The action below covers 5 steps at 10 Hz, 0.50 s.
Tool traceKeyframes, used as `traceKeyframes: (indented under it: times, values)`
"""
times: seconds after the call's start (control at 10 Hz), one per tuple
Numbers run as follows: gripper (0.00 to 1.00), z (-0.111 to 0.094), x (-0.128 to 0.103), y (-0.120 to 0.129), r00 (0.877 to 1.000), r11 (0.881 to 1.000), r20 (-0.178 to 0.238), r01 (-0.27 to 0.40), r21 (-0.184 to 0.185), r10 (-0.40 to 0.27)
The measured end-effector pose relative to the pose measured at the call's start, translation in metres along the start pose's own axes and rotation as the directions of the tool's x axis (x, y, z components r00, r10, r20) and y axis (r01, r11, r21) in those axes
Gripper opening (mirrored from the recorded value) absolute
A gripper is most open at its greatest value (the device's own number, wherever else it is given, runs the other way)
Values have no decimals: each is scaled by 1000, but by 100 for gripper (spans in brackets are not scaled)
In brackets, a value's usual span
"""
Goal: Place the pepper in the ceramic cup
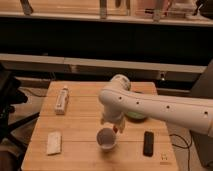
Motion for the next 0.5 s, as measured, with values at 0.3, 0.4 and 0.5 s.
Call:
traceKeyframes:
  times: [0.3,0.4,0.5]
  values:
    - [45,1,-7,2,1000,1000,-4,18,0,-18]
    - [35,4,-12,8,1000,1000,-4,17,-2,-17]
    - [23,5,-16,15,1000,1000,-5,13,-2,-13]
